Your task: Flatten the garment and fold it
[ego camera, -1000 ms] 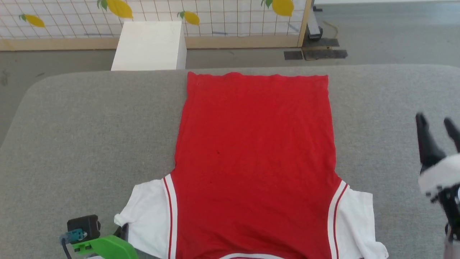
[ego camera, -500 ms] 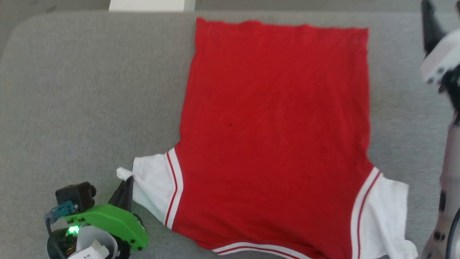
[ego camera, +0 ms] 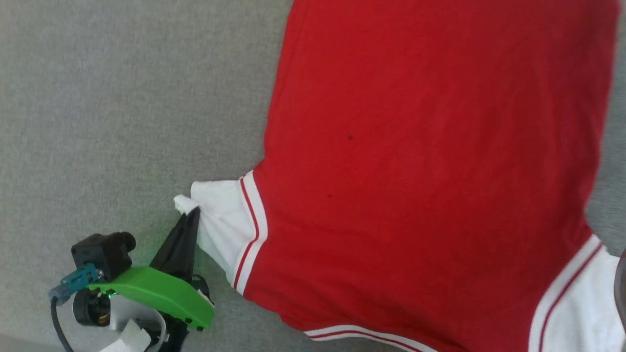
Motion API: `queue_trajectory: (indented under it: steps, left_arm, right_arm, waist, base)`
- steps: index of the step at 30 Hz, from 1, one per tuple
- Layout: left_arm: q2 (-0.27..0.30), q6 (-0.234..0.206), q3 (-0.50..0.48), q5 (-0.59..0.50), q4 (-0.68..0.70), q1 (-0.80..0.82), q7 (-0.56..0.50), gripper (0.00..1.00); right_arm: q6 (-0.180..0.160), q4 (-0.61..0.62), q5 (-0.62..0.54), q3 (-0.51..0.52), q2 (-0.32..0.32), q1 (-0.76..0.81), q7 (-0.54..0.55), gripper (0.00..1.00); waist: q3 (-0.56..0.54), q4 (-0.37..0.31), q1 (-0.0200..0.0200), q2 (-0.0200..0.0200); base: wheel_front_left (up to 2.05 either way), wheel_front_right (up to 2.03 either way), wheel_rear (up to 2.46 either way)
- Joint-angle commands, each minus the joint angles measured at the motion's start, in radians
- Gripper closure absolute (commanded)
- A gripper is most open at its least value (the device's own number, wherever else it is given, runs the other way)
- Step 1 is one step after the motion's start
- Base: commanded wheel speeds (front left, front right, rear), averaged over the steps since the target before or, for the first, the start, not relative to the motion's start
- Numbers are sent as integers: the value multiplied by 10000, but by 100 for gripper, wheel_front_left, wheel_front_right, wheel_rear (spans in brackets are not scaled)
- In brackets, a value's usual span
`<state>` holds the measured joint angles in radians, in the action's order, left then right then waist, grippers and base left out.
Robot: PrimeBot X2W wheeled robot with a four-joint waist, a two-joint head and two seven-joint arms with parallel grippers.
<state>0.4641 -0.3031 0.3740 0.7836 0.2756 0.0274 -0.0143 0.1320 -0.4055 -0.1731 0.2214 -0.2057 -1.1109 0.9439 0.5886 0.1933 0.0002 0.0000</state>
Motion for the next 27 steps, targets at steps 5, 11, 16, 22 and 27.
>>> queue_trajectory:
  steps: [5, 11, 16, 22, 27]
  left_arm:
    - [-54, 12, 93, -16, 120, 110, 50, 100]
    - [-127, 130, 140, 51, 121, 157, 136, 100]
    - [-70, 209, 85, 84, -257, 233, 186, 100]
    - [-29, 203, 118, 70, -650, 230, 159, 100]
    - [59, 67, 158, 9, -854, 57, 88, 100]
  right_arm:
    - [-13, 25, -584, -229, -57, -204, 1427, 0]
    - [-13, 288, -323, -568, -130, 178, 3072, 0]
    - [-13, 1461, 165, -366, -83, 436, 3355, 100]
    - [-13, 2330, 1144, -472, -555, 658, 2231, 100]
    - [-13, 3323, 2366, -677, -1596, 1747, 1800, 100]
  waist:
    - [1113, 743, -2, 0]
    - [1335, 796, -2, 0]
    - [909, 525, -2, 0]
    - [-167, 43, -2, 0]
    - [-1303, -547, -2, 0]
  base:
    - [0, 0, 0]
    - [0, 0, 0]
    - [0, 0, 0]
    - [0, 0, 0]
    - [0, 0, 0]
